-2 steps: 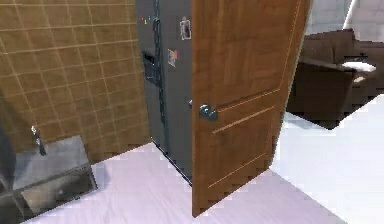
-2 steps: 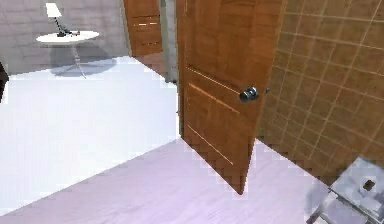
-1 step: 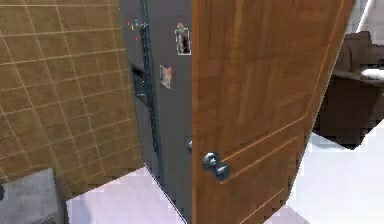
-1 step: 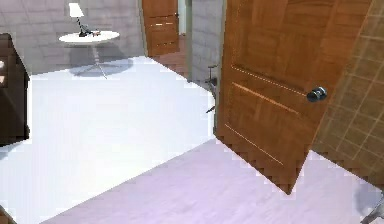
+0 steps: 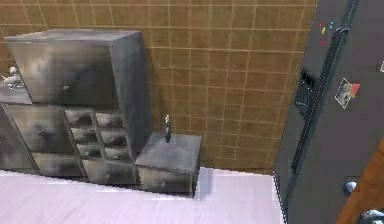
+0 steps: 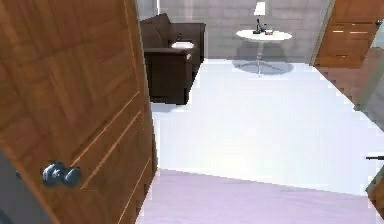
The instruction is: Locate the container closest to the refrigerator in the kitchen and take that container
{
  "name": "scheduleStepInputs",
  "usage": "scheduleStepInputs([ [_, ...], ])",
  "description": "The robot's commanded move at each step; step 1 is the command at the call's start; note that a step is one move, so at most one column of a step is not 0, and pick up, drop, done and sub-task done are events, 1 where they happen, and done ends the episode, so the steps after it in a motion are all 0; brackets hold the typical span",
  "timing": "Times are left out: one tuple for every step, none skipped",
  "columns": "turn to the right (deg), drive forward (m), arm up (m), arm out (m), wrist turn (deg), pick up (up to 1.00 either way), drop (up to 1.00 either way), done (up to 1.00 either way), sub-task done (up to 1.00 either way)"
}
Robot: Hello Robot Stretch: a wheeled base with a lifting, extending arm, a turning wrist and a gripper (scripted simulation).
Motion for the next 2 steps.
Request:
scheduleStepInputs([
  [-45.0, 0.00, 0.00, 0.00, 0.0, 0.00, 0.00, 0.00, 0.00],
  [-33.0, 0.00, 0.00, 0.00, 0.0, 0.00, 0.00, 0.00, 0.00],
])
